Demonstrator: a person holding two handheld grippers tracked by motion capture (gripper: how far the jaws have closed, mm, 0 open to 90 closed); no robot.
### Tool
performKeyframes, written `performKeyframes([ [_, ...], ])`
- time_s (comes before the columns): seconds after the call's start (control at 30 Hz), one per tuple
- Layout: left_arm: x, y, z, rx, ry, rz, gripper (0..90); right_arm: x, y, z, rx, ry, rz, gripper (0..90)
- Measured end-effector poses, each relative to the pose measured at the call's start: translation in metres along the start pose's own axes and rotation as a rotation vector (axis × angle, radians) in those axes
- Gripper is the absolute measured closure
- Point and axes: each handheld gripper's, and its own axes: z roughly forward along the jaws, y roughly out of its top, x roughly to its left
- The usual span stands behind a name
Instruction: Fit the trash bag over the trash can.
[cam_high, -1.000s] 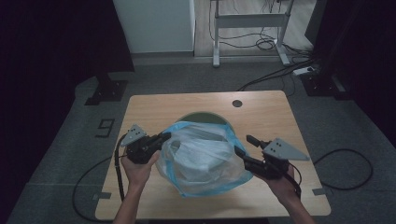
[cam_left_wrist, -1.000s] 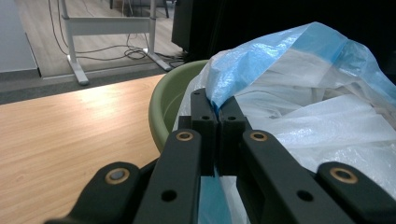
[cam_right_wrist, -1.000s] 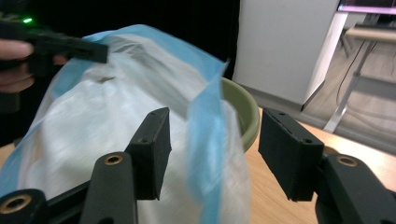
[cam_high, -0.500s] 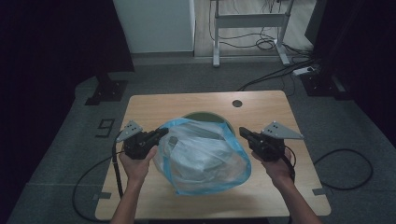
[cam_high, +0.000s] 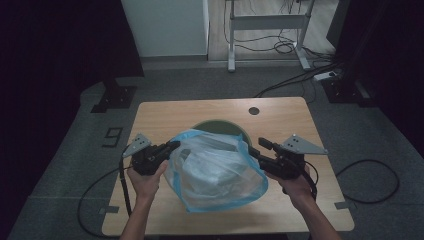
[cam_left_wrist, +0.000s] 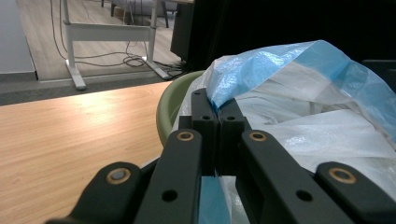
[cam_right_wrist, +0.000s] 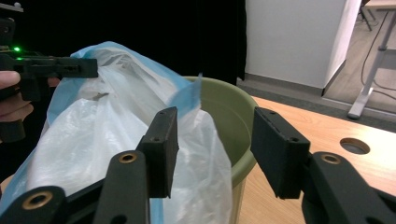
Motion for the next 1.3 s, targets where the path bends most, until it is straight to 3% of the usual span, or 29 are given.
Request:
performKeyframes([
  [0.2, -0.001, 0.001, -0.002, -0.011, 0.003, -0.003, 88.2, 0.012, -0.003, 0.001, 0.033, 0.019, -0.027, 49.5],
  [0.27, 0.000, 0.001, -0.001, -0.012, 0.006, 0.000, 88.3, 0.014, -0.009, 0.005, 0.060, 0.009, -0.044, 60.4],
  [0.33, 0.002, 0.001, -0.001, -0.014, 0.009, -0.002, 88.3, 0.013, -0.012, 0.009, 0.073, 0.003, -0.070, 78.6],
  [0.4, 0.007, 0.002, 0.000, -0.016, 0.012, -0.013, 88.3, 0.007, -0.012, 0.012, 0.074, -0.023, -0.089, 88.3],
  [0.6, 0.023, 0.006, 0.013, -0.002, 0.034, -0.038, 88.3, -0.023, 0.000, 0.032, 0.068, -0.098, -0.051, 88.9],
  [0.83, 0.044, 0.012, 0.030, 0.018, 0.052, -0.060, 88.3, -0.040, 0.006, 0.065, 0.082, -0.144, -0.038, 88.8],
  [1.03, 0.051, 0.010, 0.043, 0.048, 0.066, -0.059, 88.2, -0.053, 0.001, 0.081, 0.085, -0.147, 0.000, 88.8],
  [1.3, 0.059, 0.000, 0.065, 0.124, 0.065, -0.087, 88.2, -0.073, -0.014, 0.097, 0.101, -0.140, 0.116, 88.6],
])
